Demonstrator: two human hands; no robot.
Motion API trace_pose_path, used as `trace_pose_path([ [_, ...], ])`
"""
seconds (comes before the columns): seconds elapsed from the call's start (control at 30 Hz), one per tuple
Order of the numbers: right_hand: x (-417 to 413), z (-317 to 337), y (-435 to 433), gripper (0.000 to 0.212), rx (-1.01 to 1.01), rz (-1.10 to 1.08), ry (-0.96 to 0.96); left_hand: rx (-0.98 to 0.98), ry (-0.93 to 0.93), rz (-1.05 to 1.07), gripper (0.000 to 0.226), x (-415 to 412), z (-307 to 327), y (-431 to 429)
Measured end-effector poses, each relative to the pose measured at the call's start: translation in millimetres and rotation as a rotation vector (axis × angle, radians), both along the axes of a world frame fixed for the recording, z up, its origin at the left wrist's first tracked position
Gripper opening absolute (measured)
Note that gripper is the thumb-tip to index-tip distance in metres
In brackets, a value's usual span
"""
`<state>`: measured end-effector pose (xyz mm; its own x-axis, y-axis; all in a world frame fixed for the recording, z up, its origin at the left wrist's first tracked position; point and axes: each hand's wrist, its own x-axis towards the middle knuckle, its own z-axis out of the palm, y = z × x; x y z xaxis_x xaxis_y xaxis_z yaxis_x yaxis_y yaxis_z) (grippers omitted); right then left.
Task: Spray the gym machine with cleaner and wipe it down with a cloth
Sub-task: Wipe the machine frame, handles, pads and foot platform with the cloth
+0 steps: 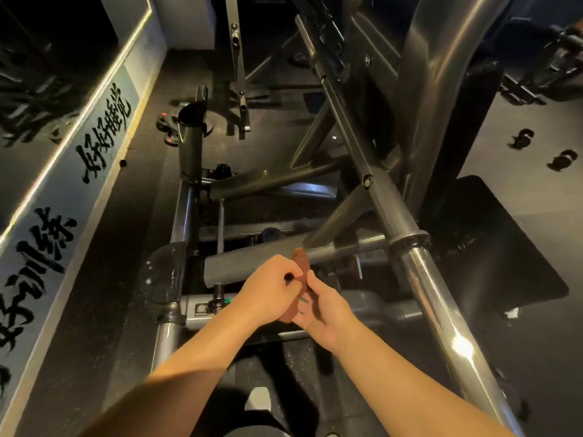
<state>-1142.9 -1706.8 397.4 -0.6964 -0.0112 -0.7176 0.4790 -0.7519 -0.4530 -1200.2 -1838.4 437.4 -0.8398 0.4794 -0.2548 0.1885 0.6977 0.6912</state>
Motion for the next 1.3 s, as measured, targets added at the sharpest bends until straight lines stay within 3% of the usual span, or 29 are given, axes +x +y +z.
trace_pose_path([
  [0.13, -21, -21, 8, 0.031, 0.094, -0.107, -0.055, 0.022, 0.041, -0.040, 0.009, -24, -21, 7],
  [0.23, -46, -53, 25, 0.032, 0.215, -0.284, -0.098, 0.067, -0.005, 0.048, 0.013, -47, -47, 21],
  [0.37, -73, -86, 58, 0.030, 0.748, -0.526, -0.237, 0.049, -0.066, 0.174, 0.021, -81, -104, 44],
  [0.43, -86, -98, 78, 0.033, 0.890, -0.597, -0.252, 0.040, -0.101, 0.185, 0.025, -93, -133, 56],
  [0.5, -104, -121, 100, 0.036, 1.107, -0.502, -0.243, -0.014, -0.049, 0.151, 0.034, -107, -160, 70],
  [0.6, -128, -178, 114, 0.045, 1.506, -0.036, -0.212, -0.168, 0.078, 0.103, 0.055, -127, -196, 86],
  [0.67, -133, -209, 106, 0.049, 1.664, 0.102, -0.160, -0.235, 0.130, 0.087, 0.068, -136, -219, 92],
  [0.87, -129, -241, 112, 0.055, 1.921, 0.114, -0.165, -0.261, 0.307, -0.035, 0.082, -157, -274, 99],
  [1.0, -130, -251, 135, 0.055, 2.014, -0.002, -0.078, -0.248, 0.400, -0.078, 0.083, -167, -285, 97],
  [1.3, -139, -283, 154, 0.049, 2.078, -0.215, 0.163, -0.531, 0.495, -0.243, 0.093, -182, -251, 101],
])
